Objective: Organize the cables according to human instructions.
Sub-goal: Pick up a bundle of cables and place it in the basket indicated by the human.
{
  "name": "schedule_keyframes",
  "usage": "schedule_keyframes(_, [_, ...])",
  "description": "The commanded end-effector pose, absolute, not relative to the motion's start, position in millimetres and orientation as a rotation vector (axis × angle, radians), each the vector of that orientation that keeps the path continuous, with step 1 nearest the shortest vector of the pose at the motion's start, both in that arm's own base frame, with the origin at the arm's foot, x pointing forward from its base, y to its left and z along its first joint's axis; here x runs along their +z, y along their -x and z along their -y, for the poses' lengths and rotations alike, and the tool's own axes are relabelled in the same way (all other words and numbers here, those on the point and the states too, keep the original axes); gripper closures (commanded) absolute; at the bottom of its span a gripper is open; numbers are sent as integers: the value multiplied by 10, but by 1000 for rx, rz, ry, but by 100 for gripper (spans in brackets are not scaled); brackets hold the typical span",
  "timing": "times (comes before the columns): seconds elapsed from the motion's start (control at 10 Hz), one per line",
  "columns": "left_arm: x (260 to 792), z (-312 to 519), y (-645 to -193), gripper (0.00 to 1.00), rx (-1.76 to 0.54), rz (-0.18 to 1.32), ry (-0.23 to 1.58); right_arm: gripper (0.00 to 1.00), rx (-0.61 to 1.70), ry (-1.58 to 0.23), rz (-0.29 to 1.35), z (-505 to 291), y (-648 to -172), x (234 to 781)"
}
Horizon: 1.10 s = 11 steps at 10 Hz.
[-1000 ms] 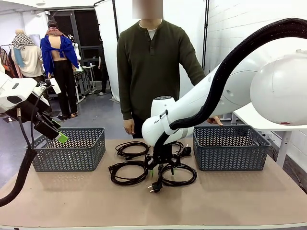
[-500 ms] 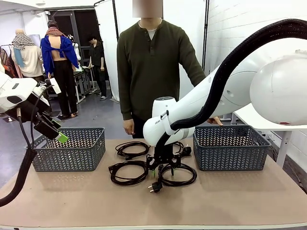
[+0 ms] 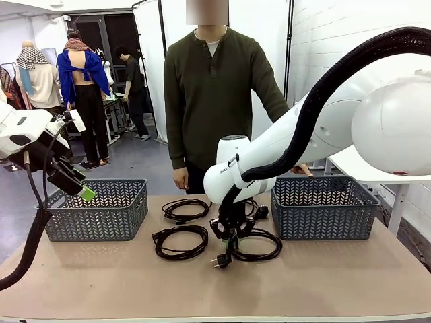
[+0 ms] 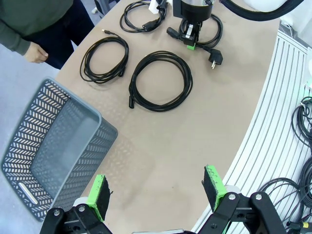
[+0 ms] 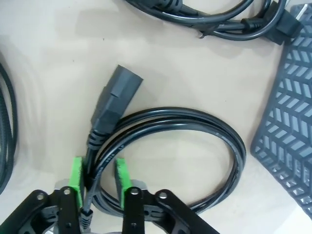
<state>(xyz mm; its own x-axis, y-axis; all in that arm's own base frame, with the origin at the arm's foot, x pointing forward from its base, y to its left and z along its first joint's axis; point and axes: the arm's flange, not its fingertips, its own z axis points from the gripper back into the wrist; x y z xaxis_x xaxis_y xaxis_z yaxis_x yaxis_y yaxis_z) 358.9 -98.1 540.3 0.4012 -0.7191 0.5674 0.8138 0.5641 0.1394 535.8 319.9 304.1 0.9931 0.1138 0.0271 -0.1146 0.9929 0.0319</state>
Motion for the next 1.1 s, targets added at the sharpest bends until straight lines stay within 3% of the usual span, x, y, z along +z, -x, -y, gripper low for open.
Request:
schedule_keyframes(0.0, [5371,965,-3603,0,-977,650,182,100,122,-33,39,-3241,-5313,2910])
schedule_keyframes(0.6, [5371,965,-3603,0,-977,650,182,100,137,-77,-12,-3348,-5120,3146])
schedule_keyframes(1.0, [5371,965,-3603,0,-977,650,182,100,416,19,41,-3304,-4815,3689])
